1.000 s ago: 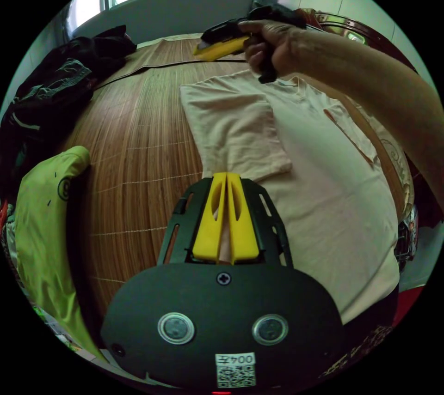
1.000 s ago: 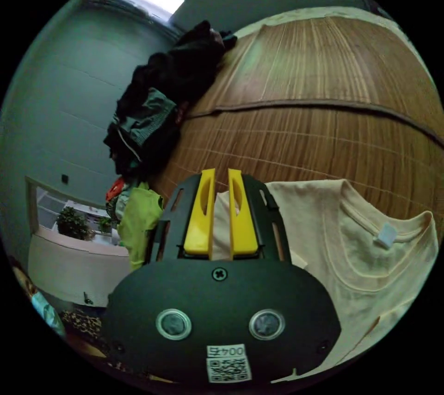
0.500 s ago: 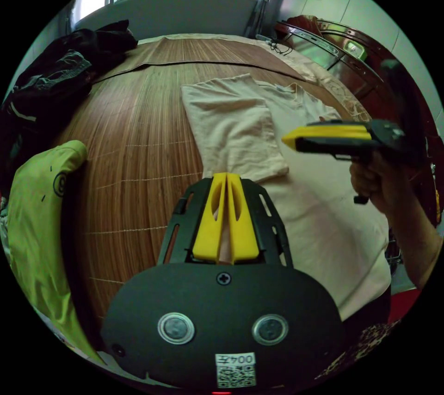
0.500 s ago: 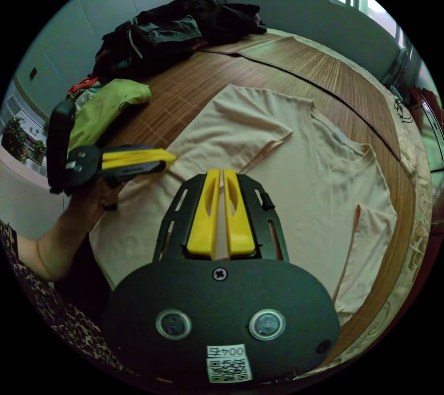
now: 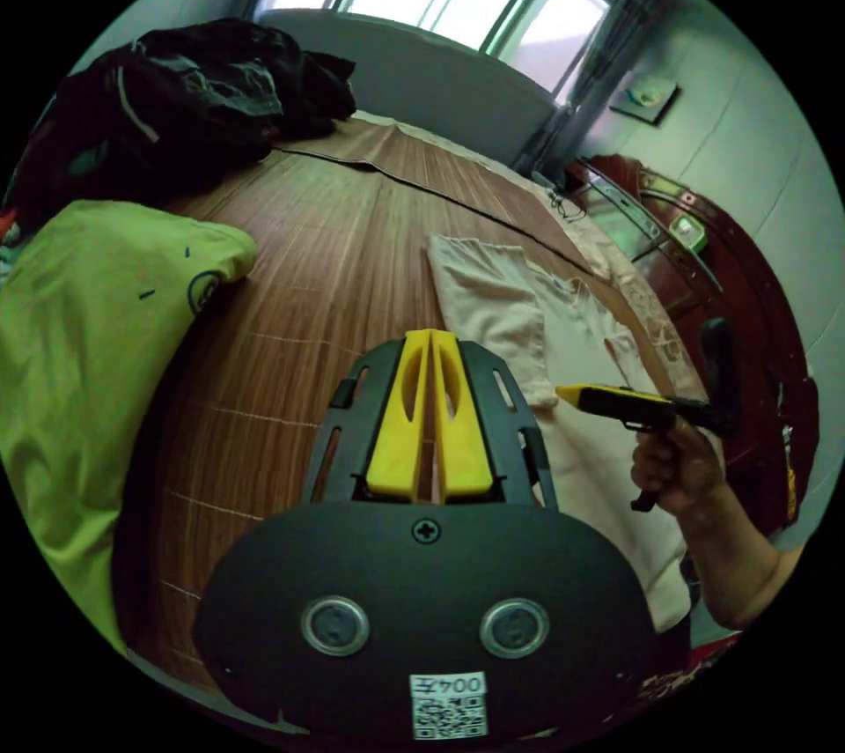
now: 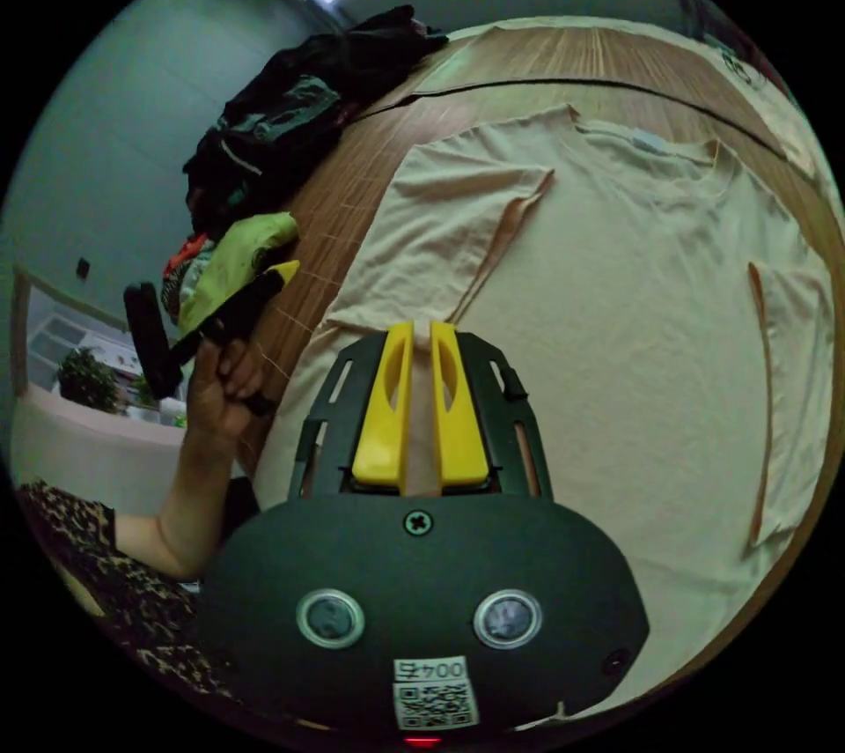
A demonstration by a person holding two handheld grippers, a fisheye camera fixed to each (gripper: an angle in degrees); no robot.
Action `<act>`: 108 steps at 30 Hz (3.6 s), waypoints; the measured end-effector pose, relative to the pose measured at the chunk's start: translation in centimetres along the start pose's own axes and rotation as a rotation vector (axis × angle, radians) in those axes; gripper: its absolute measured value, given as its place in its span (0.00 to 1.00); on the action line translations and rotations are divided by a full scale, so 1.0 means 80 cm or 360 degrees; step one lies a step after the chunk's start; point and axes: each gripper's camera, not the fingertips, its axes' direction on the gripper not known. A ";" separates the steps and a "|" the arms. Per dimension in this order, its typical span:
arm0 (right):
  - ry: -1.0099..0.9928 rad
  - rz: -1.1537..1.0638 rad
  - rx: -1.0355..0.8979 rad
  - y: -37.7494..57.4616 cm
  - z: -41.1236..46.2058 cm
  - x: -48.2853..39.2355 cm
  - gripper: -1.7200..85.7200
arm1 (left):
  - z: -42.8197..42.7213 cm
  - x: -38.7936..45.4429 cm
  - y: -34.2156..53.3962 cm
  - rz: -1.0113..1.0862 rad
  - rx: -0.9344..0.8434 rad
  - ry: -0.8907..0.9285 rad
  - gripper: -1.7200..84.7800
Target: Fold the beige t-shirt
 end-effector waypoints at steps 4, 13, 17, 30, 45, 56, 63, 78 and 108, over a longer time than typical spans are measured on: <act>-0.0275 0.0243 0.0060 0.013 -0.007 0.047 0.08 | -0.006 -0.029 0.000 -0.0053 -0.0019 0.0004 0.03; -0.0474 0.0362 0.0066 0.025 -0.003 0.081 0.09 | -0.015 -0.043 -0.005 -0.0046 -0.0023 -0.0007 0.02; -0.0484 0.0376 0.0057 0.024 0.001 0.085 0.09 | -0.015 -0.044 -0.007 -0.0045 -0.0026 -0.0006 0.02; -0.0279 0.0076 0.0175 0.041 -0.015 0.027 0.02 | 0.001 -0.028 -0.010 -0.0038 -0.0046 -0.0013 0.02; 0.0320 -0.0257 0.0235 0.014 0.005 -0.072 0.02 | 0.054 0.102 -0.014 0.0312 -0.0150 -0.0087 0.02; 0.0520 -0.0551 -0.0061 -0.157 0.117 -0.153 0.01 | 0.146 0.206 -0.004 0.0596 -0.0449 -0.0300 0.03; 0.0600 -0.0577 -0.0214 -0.194 0.162 -0.175 0.01 | 0.163 0.212 -0.009 0.0529 -0.0466 -0.0257 0.03; 0.0488 -0.0476 0.0018 -0.031 0.064 -0.143 0.01 | 0.176 0.240 -0.021 0.0524 -0.0460 -0.0263 0.03; 0.0749 -0.0471 0.0053 -0.013 0.062 -0.182 0.01 | 0.128 0.303 -0.082 0.0521 -0.0461 -0.0251 0.03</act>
